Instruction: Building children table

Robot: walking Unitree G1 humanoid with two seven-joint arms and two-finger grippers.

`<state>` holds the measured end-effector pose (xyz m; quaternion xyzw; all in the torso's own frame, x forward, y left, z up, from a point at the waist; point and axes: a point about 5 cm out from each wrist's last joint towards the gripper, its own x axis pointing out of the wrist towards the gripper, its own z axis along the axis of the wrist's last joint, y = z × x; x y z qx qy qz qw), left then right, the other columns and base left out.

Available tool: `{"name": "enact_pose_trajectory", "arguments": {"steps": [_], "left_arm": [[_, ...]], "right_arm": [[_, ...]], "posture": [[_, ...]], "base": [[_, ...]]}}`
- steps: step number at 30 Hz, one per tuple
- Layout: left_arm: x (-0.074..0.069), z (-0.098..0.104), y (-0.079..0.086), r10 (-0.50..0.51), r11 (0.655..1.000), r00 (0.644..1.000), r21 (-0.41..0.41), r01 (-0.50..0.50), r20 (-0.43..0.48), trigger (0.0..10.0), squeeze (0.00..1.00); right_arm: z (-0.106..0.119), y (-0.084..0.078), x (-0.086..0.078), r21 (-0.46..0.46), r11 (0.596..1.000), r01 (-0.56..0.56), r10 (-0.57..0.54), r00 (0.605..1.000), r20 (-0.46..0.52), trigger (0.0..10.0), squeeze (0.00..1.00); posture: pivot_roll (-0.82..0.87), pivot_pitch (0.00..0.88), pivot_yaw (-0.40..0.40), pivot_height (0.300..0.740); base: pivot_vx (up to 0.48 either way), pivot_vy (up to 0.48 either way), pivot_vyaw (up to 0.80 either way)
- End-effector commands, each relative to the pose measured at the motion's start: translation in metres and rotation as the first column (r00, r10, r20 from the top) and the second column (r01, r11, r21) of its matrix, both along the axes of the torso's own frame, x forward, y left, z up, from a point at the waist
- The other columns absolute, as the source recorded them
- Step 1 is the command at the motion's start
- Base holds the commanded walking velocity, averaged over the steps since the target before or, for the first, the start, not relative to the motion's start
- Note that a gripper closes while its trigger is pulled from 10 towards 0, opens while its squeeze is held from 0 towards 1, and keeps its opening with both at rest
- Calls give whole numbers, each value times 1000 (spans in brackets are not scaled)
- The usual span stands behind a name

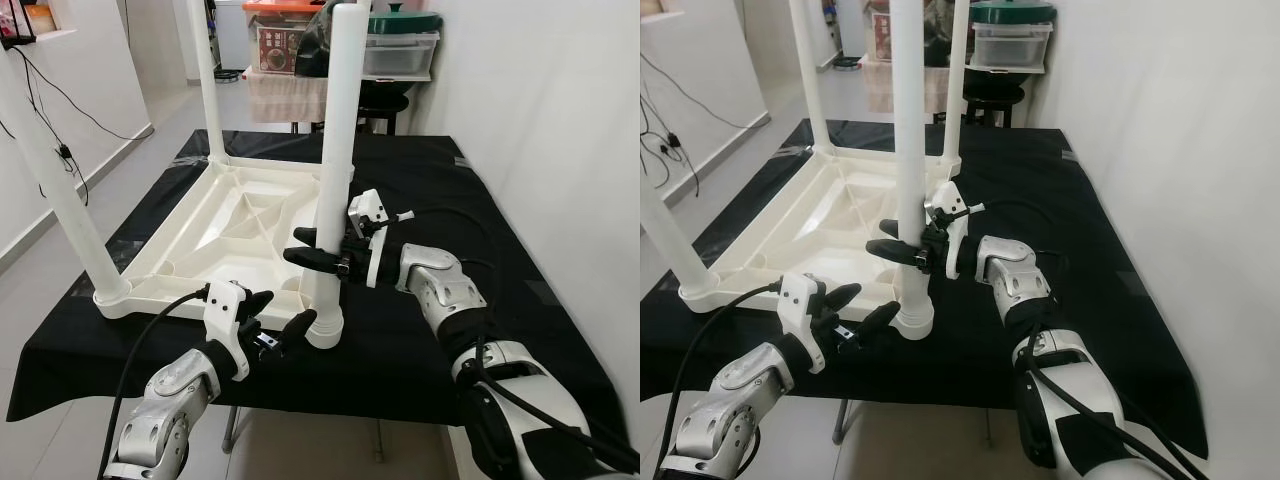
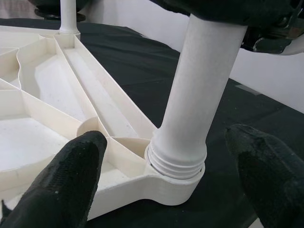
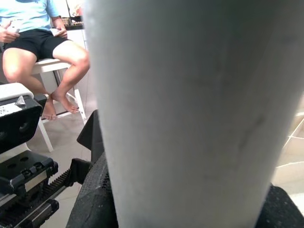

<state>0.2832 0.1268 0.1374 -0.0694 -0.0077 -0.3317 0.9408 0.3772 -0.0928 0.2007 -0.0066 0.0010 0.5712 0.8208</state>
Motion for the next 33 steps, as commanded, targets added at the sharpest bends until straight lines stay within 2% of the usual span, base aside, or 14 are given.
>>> {"name": "enact_pose_trajectory", "arguments": {"steps": [1, 5, 12, 13, 14, 15, 16, 17, 19, 29, 30, 31, 32, 33], "left_arm": [[-3, 0, -2, -6, 1000, 1000, -17, 6, -3, 10000, 0], [-3, 0, -3, -9, 1000, 1000, -17, 9, 0, 10000, 0], [-1, 1, 0, -13, 1000, 1000, -11, 13, 3, 10000, 0], [-1, 1, 1, -18, 1000, 1000, -7, 18, 3, 10000, 0], [-1, 1, 1, -18, 1000, 1000, -7, 18, 3, 10000, 0], [0, 2, 1, -23, 1000, 1000, -1, 23, 5, 10000, 0], [0, 2, 1, -23, 1000, 1000, -1, 23, 5, 10000, 0], [0, 2, 2, -24, 1000, 1000, 4, 24, 6, 10000, 0], [1, 2, 3, -24, 1000, 1000, 10, 24, 8, 10000, 0], [4, 7, 3, 28, 997, 997, 65, -33, 77, 10000, 0], [3, 8, 4, 44, 995, 994, 88, -53, 99, 10000, 0], [3, 10, 4, 53, 992, 991, 107, -66, 121, 10000, 0], [2, 11, 4, 52, 990, 989, 120, -69, 139, 10000, 0], [1, 12, 3, 54, 988, 986, 135, -76, 155, 10000, 0]], "right_arm": [[-11, 2, -2, -15, 1000, -14, 13, 999, -49, 0, 0], [-16, -5, 3, -102, 987, 126, -124, 992, 25, 0, 0], [-23, -17, -12, -53, 978, 202, -197, 977, 85, 0, 0], [-29, -18, -8, -48, 917, 396, -392, 916, 85, 0, 0], [-29, -18, -8, -48, 917, 396, -392, 916, 85, 0, 0], [-53, -6, -21, -35, 826, 562, -563, 822, -89, 0, 0], [-53, -6, -21, -35, 826, 562, -563, 822, -89, 0, 0], [-54, 0, -29, -55, 742, 668, -670, 742, -37, 0, 0], [-52, 3, -34, -53, 690, 722, -722, 692, 13, 0, 0], [-50, 7, -20, -58, 666, 744, -746, 664, -44, 0, 0], [-49, 4, -18, -73, 656, 752, -755, 655, -34, 10000, 0], [-48, 1, -18, -98, 632, 769, -774, 633, -23, 10000, 0], [-46, -3, -17, -116, 603, 789, -795, 607, -8, 10000, 71], [-43, -7, -13, -119, 599, 792, -798, 603, -5, 10000, 1000]], "posture": [[-13, 0, -58, 740], [-11, 0, -61, 740], [-26, 0, -47, 740], [-28, 0, -50, 740], [-28, 0, -50, 740], [-28, 0, -47, 740], [-28, 0, -47, 740], [-24, 0, -39, 740], [-24, 0, -39, 740], [-22, 0, -47, 740], [-20, 0, -47, 740], [-20, 0, -47, 740], [-22, 0, -44, 740], [-23, 0, -44, 740]], "base": [[0, 0, 0], [0, 0, 0], [0, 0, 0], [0, 0, 0], [0, 0, 0], [0, 0, 0], [0, 0, 0], [0, 0, 0], [0, 0, 0], [0, 0, 0], [0, 0, 0], [0, 0, 0], [0, 0, 0], [0, 0, 0]]}}
